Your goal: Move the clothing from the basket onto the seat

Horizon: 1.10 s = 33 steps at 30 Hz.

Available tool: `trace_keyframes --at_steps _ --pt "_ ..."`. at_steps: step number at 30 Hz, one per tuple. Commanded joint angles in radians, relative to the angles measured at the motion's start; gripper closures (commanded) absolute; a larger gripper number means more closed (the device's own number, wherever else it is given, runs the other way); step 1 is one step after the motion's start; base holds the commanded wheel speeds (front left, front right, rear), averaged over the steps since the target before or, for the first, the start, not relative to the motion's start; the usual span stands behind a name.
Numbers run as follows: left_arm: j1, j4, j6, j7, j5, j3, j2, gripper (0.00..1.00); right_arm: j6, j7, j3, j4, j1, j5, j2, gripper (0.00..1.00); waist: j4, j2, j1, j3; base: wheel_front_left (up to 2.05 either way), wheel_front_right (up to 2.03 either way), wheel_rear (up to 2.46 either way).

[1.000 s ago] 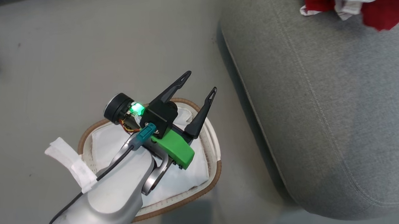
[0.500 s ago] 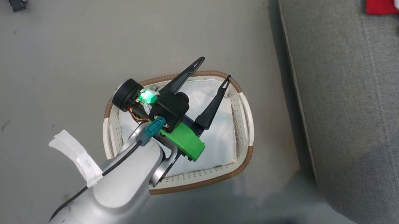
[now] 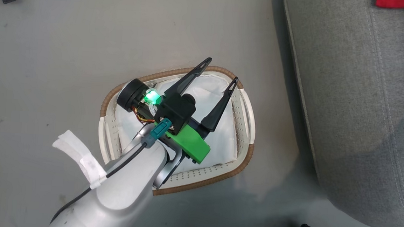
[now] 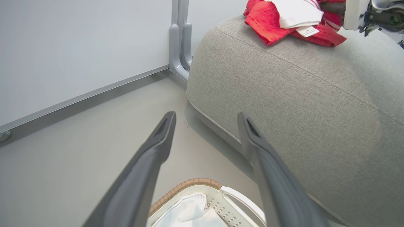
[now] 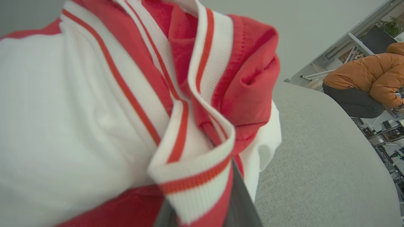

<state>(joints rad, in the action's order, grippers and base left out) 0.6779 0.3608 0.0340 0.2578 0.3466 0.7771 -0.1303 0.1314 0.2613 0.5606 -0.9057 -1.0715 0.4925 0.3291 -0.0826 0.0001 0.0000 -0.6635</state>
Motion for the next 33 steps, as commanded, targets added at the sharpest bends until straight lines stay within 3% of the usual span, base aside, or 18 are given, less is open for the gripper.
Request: trace_keyframes --at_steps 1,8,16,25,33 --pt "0.002 0.003 0.000 0.006 -0.009 0.002 -0.008 0.00 -0.001 0.004 -0.014 0.010 0.021 0.008 -0.015 0.00 -0.026 -0.0001 0.0000 0.023 0.00 0.00 0.00" --pt "-0.021 0.019 -0.003 0.007 0.008 0.001 -0.013 0.00 -0.001 0.005 -0.133 0.078 0.090 -0.033 -0.063 0.00 -0.073 -0.0001 0.0000 0.101 0.00 0.00 0.00" --pt "-0.069 0.029 -0.012 0.008 0.043 -0.031 0.001 0.00 -0.001 0.005 -0.260 0.115 0.143 -0.116 -0.046 0.00 -0.086 -0.0001 0.0000 0.243 0.00 0.00 0.00" --pt "-0.173 0.000 -0.021 0.008 0.061 -0.149 0.007 0.00 -0.001 0.005 -0.377 0.150 0.186 -0.234 -0.027 0.00 -0.034 -0.0001 0.0000 0.413 0.00 0.00 0.00" --pt "-0.287 -0.004 -0.057 0.007 0.077 -0.297 -0.001 0.00 -0.001 0.005 -0.482 0.219 0.278 -0.354 -0.100 0.00 0.020 -0.0001 0.0000 0.524 0.00 0.00 0.00"
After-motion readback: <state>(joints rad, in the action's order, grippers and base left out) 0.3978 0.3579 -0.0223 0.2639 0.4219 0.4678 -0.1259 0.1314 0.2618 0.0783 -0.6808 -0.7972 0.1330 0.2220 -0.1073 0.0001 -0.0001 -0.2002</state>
